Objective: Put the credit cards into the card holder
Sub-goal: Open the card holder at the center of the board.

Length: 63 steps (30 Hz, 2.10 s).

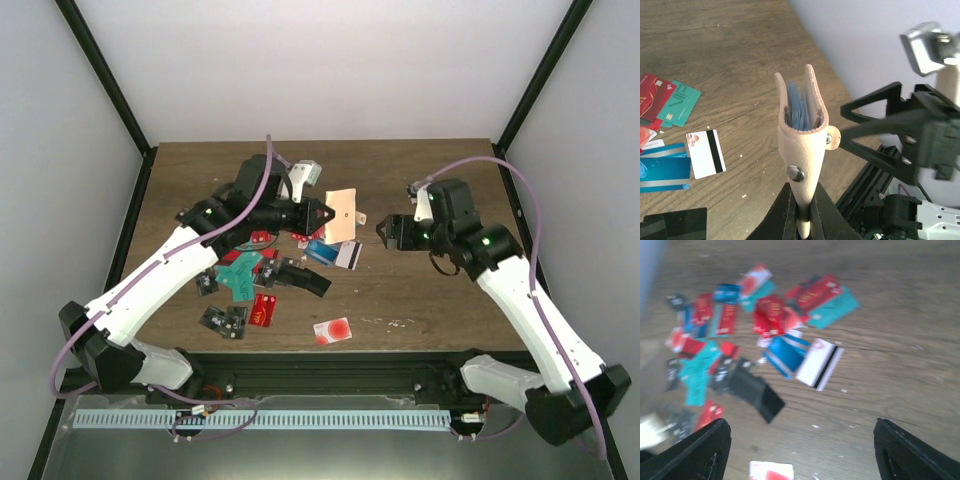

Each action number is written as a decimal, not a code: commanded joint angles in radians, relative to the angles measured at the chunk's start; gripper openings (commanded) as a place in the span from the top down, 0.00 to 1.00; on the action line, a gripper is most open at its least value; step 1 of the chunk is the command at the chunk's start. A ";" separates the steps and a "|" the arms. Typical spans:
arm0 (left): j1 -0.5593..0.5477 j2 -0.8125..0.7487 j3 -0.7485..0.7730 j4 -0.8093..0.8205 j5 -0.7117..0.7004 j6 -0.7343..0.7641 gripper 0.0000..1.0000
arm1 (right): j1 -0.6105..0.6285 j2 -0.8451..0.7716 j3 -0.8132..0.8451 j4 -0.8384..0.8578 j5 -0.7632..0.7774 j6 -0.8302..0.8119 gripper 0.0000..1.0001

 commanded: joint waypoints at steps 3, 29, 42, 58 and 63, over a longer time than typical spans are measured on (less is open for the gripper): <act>0.010 0.016 0.044 -0.028 0.016 0.036 0.96 | -0.002 -0.120 -0.077 0.200 -0.366 -0.054 0.28; 0.011 0.018 0.016 0.022 0.080 0.015 0.96 | 0.008 -0.025 -0.097 0.326 -0.431 0.005 0.97; 0.009 0.065 -0.200 0.177 0.174 -0.037 0.96 | 0.007 -0.063 -0.241 0.266 -0.371 0.098 0.99; 0.006 0.439 -0.356 0.423 0.281 -0.098 0.81 | 0.007 0.022 -0.393 0.267 -0.391 0.194 0.99; 0.005 0.462 -0.347 0.373 0.221 -0.063 0.55 | 0.007 0.021 -0.392 0.226 -0.372 0.175 0.99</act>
